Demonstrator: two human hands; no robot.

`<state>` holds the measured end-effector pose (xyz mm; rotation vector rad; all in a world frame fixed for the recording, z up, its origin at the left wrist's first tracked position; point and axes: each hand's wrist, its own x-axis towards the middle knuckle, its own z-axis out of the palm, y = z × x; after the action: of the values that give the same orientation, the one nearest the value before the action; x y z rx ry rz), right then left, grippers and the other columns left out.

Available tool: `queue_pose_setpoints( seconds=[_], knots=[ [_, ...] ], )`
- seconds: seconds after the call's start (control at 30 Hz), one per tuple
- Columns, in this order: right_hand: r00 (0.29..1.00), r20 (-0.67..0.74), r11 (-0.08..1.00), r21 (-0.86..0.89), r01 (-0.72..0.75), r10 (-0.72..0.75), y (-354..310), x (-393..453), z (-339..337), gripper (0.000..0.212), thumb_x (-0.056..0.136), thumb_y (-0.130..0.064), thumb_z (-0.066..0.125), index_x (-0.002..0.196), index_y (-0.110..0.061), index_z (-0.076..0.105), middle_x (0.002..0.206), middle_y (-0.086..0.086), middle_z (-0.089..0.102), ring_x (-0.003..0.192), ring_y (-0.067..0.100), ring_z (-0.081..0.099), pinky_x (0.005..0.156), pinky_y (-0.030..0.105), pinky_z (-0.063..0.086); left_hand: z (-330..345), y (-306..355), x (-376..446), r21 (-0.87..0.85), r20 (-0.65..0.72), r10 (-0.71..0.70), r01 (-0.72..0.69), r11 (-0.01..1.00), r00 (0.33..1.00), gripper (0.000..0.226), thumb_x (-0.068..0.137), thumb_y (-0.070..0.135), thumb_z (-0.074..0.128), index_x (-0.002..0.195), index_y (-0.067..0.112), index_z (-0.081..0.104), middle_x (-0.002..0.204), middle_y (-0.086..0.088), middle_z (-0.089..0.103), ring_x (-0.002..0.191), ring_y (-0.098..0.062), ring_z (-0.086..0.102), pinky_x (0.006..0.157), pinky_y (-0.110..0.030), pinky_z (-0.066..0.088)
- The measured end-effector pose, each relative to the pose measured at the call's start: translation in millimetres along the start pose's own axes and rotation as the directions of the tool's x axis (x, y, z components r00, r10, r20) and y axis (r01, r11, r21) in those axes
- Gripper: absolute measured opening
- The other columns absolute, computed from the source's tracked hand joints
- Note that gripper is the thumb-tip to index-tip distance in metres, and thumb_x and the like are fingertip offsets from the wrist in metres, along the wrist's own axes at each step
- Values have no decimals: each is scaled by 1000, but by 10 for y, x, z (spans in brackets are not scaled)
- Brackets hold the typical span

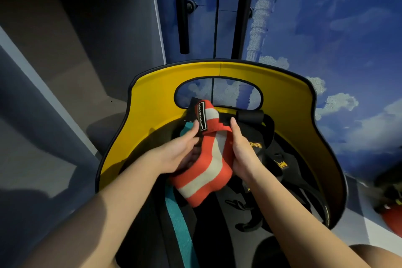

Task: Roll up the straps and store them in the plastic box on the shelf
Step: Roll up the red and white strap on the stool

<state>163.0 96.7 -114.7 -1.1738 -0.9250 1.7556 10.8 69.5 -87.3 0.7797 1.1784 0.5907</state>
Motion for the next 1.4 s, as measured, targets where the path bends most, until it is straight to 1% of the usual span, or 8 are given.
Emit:
queue_pose_setpoints(
  seconds=[0.2,0.4,0.63,0.77,0.87,0.97,1.1,1.4],
  knots=[
    [992,21,958,-255,128,-127,71,-53,59,42,94,-48,43,88,-19,72,89,2,74,86,13,69,78,22,50,45,16,170,-562,-346,144,-328,759,927,36,92,35,53,117,11,58,118,-14,64,105,-23,61,88,-32,47],
    [961,110,716,-647,263,-253,186,-27,-33,57,83,-53,59,134,-33,46,118,-9,57,112,6,53,94,21,40,-78,94,165,-377,-658,131,-475,795,741,33,84,6,65,114,6,52,114,-17,63,94,-25,62,72,-32,50],
    [860,184,578,-671,464,-476,187,5,122,35,94,-32,53,128,-27,57,117,-16,60,111,-7,49,84,-5,32,-57,187,98,-3,-475,336,-383,924,814,36,87,25,65,118,13,52,117,-9,64,89,-17,64,86,-34,49],
    [872,97,649,-630,427,-479,174,78,114,31,98,-27,48,127,-28,58,116,-14,64,110,-2,54,88,9,42,-149,57,151,247,-502,408,-325,913,763,34,83,45,64,108,25,55,113,4,62,111,-15,57,99,-35,44],
    [885,78,666,-630,400,-458,195,159,150,32,98,-23,46,127,-31,57,113,-14,65,108,1,57,88,14,45,-219,-101,252,298,-505,376,-252,921,777,59,81,52,61,131,22,47,135,1,52,125,-18,48,104,-42,41],
    [911,62,726,-583,365,-409,213,248,234,35,98,-16,46,130,-26,55,111,-11,64,104,2,57,85,10,46,-308,-151,338,313,-528,415,-285,906,741,44,91,37,56,133,34,42,143,-3,43,132,-21,40,103,-46,41],
    [953,42,804,-526,276,-300,278,414,352,35,98,-15,45,131,-22,53,114,2,66,105,14,62,91,29,51,-465,-133,431,176,-465,372,-328,928,803,49,95,9,51,131,40,41,139,-1,49,120,-23,53,70,-31,52],
    [980,-97,872,-477,107,-173,415,994,520,35,97,-15,45,132,-18,51,118,8,64,103,23,63,93,42,51,-779,-65,930,284,-577,357,-230,931,734,58,86,-7,56,134,24,47,145,-6,41,131,-23,43,100,-43,46]
  ],
)
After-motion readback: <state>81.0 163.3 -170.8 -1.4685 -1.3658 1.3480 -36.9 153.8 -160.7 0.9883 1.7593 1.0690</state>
